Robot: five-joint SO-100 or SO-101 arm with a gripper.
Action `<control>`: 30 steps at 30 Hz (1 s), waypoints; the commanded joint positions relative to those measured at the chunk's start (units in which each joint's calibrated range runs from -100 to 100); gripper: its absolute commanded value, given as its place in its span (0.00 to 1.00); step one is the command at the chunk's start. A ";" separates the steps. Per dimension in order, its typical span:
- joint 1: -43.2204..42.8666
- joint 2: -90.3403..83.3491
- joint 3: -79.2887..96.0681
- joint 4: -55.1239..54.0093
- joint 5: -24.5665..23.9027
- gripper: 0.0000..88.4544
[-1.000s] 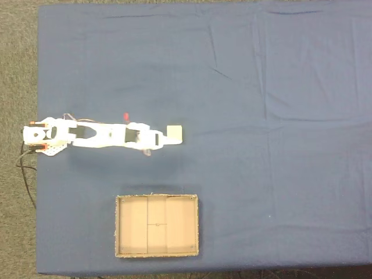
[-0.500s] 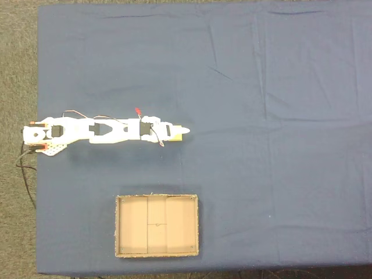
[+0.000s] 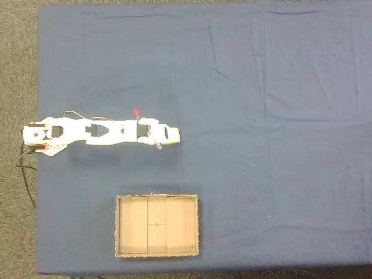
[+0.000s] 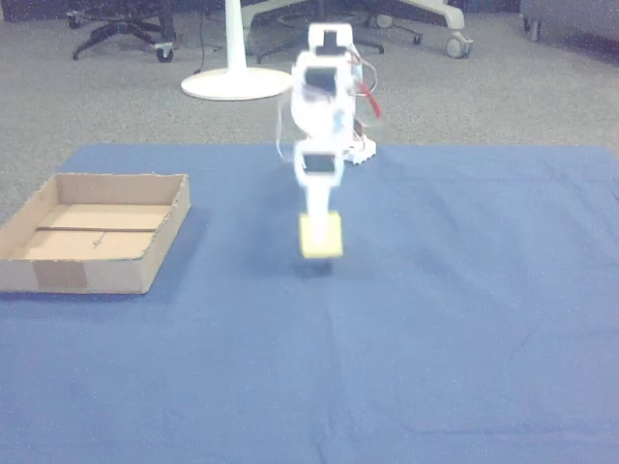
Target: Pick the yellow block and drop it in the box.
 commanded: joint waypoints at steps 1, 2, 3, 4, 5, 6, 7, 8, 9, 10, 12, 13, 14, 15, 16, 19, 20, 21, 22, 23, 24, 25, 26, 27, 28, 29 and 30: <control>3.24 -22.44 3.68 3.20 0.05 0.14; 4.89 -28.35 3.95 4.19 0.34 0.14; 7.57 -34.09 3.59 5.52 0.73 0.14; 10.95 -38.65 3.22 6.26 1.12 0.14; 14.80 -43.38 5.03 5.60 1.71 0.14; 18.74 -47.94 9.74 2.62 2.49 0.14; 22.98 -51.74 14.90 -1.76 3.32 0.14; 26.76 -54.02 18.43 -5.56 4.05 0.14; 30.69 -55.37 22.05 -10.11 4.98 0.14; 34.15 -56.29 26.21 -15.40 5.42 0.15; 38.95 -56.46 36.16 -24.66 6.69 0.15; 39.73 -54.61 38.70 -26.48 7.72 0.15; 40.13 -51.06 39.24 -26.81 8.74 0.14; 40.36 -47.09 38.43 -26.32 9.72 0.14; 40.44 -42.37 36.26 -25.49 10.74 0.14; 39.58 -28.94 27.57 -24.91 11.87 0.14; 39.10 -24.72 24.31 -23.75 12.06 0.14; 38.63 -21.34 21.41 -21.60 12.41 0.14; 38.24 -18.47 18.88 -19.29 13.09 0.13; 38.16 -16.53 16.53 -17.63 13.33 0.13; 38.16 -14.59 13.72 -16.39 13.38 0.13; 38.16 -13.07 11.10 -15.32 13.33 0.13; 38.16 -11.55 8.38 -14.00 13.33 0.14; 38.16 -10.45 6.75 -13.00 13.43 0.14; 38.08 -9.69 5.85 -12.43 13.53 0.14; 38.00 -9.10 5.40 -11.52 14.07 0.13; 38.08 -8.51 4.49 -10.61 14.11 0.13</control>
